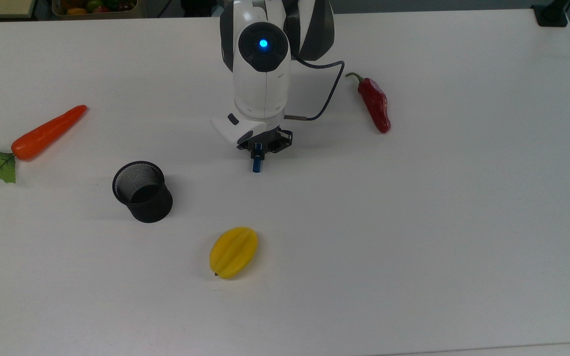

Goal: Place marker
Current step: 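Lower the gripper onto the blue-capped marker and close on it, then lift the marker and carry it over the black mesh pen cup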

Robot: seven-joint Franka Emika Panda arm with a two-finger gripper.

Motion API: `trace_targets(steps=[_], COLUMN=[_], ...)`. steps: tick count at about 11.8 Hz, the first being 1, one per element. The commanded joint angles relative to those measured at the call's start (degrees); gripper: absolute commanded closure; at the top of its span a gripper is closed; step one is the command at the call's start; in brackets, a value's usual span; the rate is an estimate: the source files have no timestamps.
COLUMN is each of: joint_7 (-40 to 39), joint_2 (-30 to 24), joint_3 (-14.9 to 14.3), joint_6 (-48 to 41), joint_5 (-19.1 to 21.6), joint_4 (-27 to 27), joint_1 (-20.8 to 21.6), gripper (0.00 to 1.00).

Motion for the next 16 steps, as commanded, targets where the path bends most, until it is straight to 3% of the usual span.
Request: trace_targets(steps=[1,6,9,13,16], joint_7=[0.3,0.0,0.1,-0.3,-1.1], joint_2=[-2.0,-7.9,-9.7,-9.7,-9.7], joint_3=[-0.1,-0.7,-0.9,-1.3,-3.5], joint_6=[0.3,-13.9,-17.3,-15.2,-5.8], joint_5=[-0.7,-0.3,0.1,-0.7,-0.8], joint_4=[-0.1,5.8,8.7,12.6,12.8], joint_1=[0.0,-0.4,-1.8,-6.6,-9.3], gripper=[0.92,0.92,0.92,0.92,0.92])
